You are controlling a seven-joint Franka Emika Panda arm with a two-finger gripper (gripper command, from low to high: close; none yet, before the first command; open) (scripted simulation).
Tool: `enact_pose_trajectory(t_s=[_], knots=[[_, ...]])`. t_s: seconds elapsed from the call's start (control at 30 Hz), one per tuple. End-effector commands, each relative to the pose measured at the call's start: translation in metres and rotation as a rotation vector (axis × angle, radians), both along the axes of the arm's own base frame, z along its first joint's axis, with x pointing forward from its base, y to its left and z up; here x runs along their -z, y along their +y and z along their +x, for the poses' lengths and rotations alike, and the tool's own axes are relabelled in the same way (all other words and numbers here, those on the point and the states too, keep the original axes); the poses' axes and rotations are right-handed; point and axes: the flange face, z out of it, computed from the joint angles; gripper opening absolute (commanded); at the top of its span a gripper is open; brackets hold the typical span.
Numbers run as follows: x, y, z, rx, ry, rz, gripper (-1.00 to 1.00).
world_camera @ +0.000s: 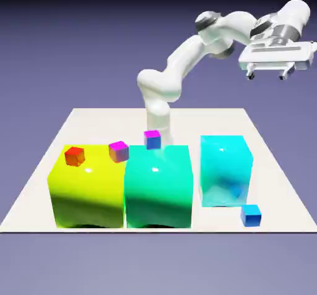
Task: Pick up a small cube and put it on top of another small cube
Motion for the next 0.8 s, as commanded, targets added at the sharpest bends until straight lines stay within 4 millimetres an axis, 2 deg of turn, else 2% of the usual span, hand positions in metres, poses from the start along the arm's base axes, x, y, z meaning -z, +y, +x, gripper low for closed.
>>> enact_pose_trajectory(t_s=[0.0, 0.17, 0.33, 0.53, 0.7, 0.77], knots=[[0.014, 0.009, 0.005, 0.026, 0.004, 0.001, 0.00], [0.096, 0.045, 0.027, 0.165, 0.034, 0.005, 0.00], [0.188, 0.065, 0.045, 0.319, 0.075, 0.005, 0.00], [0.304, 0.071, 0.055, 0.524, 0.134, -0.003, 0.00], [0.396, 0.064, 0.051, 0.708, 0.190, -0.018, 0.00], [0.401, 0.064, 0.051, 0.719, 0.193, -0.019, 0.00]])
